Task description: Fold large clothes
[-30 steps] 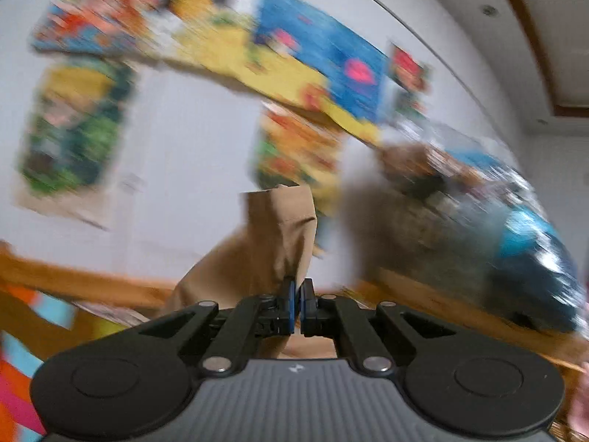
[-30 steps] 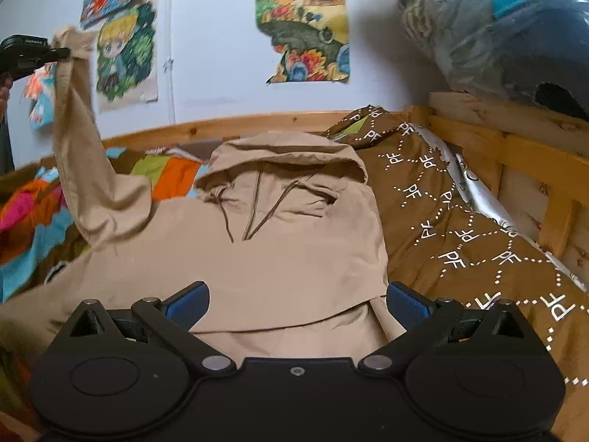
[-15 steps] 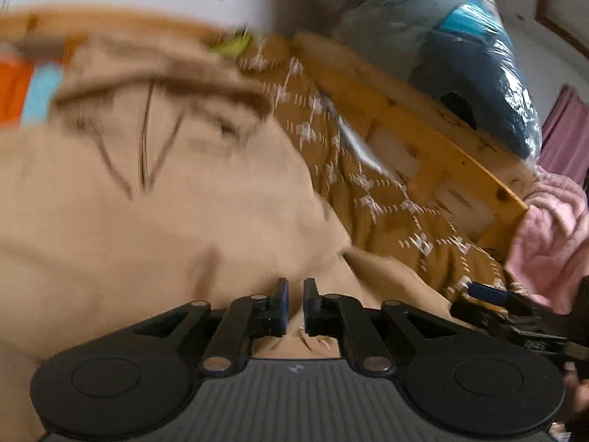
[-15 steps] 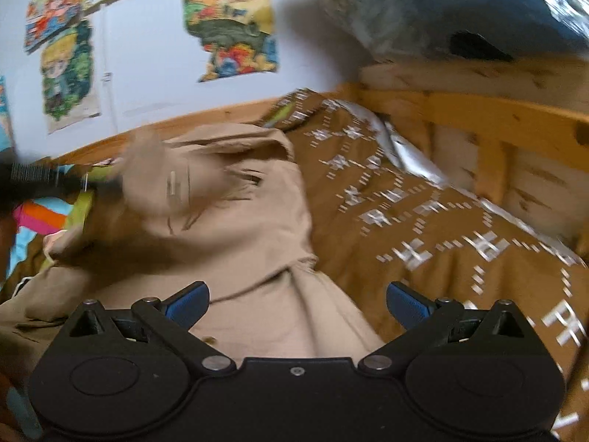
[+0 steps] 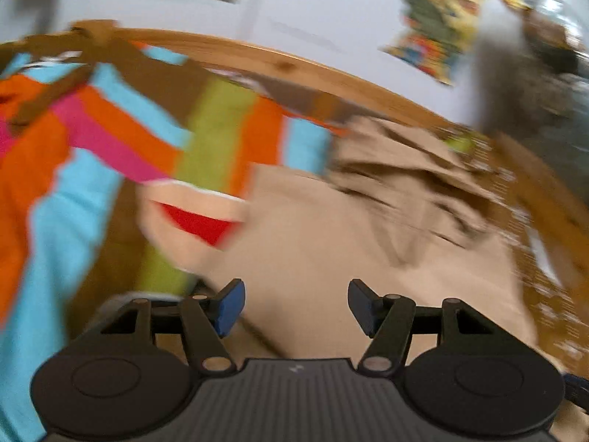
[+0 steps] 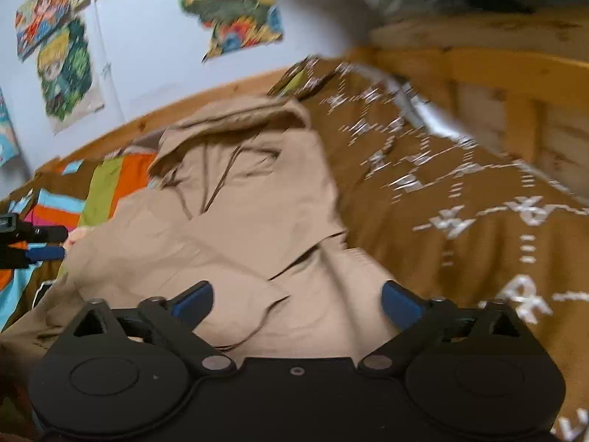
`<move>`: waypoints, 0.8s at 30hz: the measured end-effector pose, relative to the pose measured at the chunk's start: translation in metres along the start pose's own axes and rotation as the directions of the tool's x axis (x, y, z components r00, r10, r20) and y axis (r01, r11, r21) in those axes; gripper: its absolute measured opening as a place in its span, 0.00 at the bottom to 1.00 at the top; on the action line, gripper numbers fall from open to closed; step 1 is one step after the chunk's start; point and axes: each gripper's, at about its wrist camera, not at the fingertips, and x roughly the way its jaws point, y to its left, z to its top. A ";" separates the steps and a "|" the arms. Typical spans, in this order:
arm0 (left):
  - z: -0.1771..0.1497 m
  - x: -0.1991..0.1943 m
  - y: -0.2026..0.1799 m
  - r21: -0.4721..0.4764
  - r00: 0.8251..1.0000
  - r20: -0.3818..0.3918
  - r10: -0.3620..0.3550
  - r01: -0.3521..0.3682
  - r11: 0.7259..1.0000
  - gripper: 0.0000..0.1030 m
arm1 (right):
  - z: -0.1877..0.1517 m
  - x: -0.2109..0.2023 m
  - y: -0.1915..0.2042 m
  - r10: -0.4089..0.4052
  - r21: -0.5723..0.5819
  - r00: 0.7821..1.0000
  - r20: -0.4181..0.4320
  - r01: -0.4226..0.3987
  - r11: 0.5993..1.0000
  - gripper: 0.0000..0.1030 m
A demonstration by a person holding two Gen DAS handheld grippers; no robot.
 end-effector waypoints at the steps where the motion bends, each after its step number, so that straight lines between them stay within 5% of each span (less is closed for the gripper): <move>1: 0.002 0.007 0.011 -0.019 0.999 0.009 0.037 -0.037 0.999 0.64 | 0.003 0.007 0.004 0.017 -0.007 1.000 -0.014 -0.018 1.000 0.87; 4: 0.009 0.022 0.040 -0.090 0.997 0.026 0.074 -0.072 0.993 0.64 | 0.011 0.035 0.016 0.043 -0.048 0.995 -0.085 -0.047 0.998 0.81; 8: 0.014 0.052 0.056 -0.143 1.000 -0.016 -0.001 -0.001 0.990 0.58 | 0.007 0.075 0.020 0.017 -0.049 0.984 -0.176 -0.025 0.998 0.77; 12: 0.007 0.070 0.055 -0.095 0.999 -0.054 -0.002 -0.003 0.995 0.12 | 0.004 0.098 0.020 -0.022 -0.028 0.980 -0.196 0.017 0.999 0.58; 15: 0.005 0.070 0.059 -0.149 0.998 -0.067 0.011 -0.021 0.989 0.09 | 0.007 0.100 0.029 -0.078 -0.094 0.979 -0.188 0.061 0.994 0.28; 18: 0.008 0.062 0.053 -0.142 0.998 -0.058 0.038 -0.046 0.989 0.08 | 0.013 0.089 0.028 -0.081 -0.108 0.987 -0.136 0.067 0.992 0.11; 21: 0.002 0.076 0.052 -0.080 0.991 -0.101 0.087 -0.096 0.992 0.09 | 0.015 0.072 0.036 -0.097 -0.131 0.993 -0.072 0.087 0.988 0.10; 24: -0.001 0.078 0.059 -0.114 0.991 -0.112 0.076 -0.089 0.990 0.16 | 0.004 0.086 0.043 -0.134 -0.204 0.982 -0.135 0.105 0.973 0.10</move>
